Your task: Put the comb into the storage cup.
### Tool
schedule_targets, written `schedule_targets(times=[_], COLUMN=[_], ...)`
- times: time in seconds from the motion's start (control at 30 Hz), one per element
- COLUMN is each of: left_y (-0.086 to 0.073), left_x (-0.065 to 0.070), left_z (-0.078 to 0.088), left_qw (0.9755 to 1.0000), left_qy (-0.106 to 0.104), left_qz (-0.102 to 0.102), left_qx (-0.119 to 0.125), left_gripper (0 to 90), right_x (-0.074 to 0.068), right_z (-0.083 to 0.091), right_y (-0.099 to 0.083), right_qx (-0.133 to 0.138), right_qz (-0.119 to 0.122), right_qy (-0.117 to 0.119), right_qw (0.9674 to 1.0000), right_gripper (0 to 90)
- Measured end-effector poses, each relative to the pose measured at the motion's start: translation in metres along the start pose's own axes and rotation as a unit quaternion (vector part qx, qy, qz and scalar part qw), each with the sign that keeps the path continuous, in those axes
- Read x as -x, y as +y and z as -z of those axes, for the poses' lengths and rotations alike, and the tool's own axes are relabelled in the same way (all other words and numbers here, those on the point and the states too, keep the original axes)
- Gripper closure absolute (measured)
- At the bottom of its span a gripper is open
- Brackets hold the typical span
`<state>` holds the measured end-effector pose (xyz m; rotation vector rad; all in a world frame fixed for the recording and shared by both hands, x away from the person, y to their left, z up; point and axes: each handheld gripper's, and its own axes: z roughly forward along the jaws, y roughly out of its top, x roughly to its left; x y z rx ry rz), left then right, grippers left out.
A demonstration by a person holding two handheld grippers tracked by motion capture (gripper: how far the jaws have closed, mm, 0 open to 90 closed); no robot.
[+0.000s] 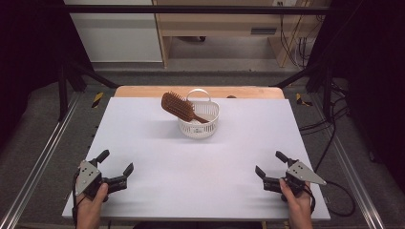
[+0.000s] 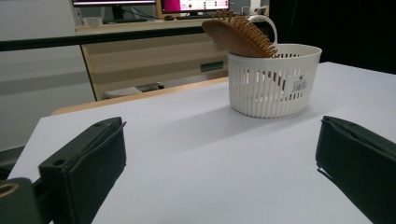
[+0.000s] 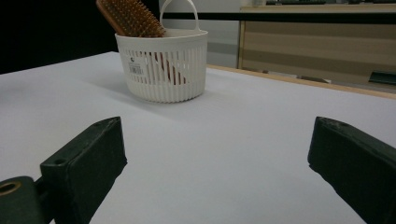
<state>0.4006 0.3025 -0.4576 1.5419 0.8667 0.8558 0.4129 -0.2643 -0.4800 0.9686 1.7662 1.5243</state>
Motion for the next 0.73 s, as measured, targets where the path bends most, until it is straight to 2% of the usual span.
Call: schedule_targets(times=[0.37, 0.73], left_y=[-0.002, -0.007], left_x=[0.010, 0.007], left_z=[-0.001, 0.006], left_qw=[0.9999, 1.0000], left_qy=[-0.013, 0.005], left_qz=[-0.006, 0.005], left_qx=[-0.004, 0.006], left_gripper=[1.6, 1.8], right_x=[-0.002, -0.004], right_z=[-0.001, -0.002], right_y=[-0.001, -0.002], right_qx=[0.005, 0.008], right_qz=[0.003, 0.006], right_qy=[0.006, 0.005], right_qw=[1.0000, 0.9999], right_gripper=[4.0, 3.7])
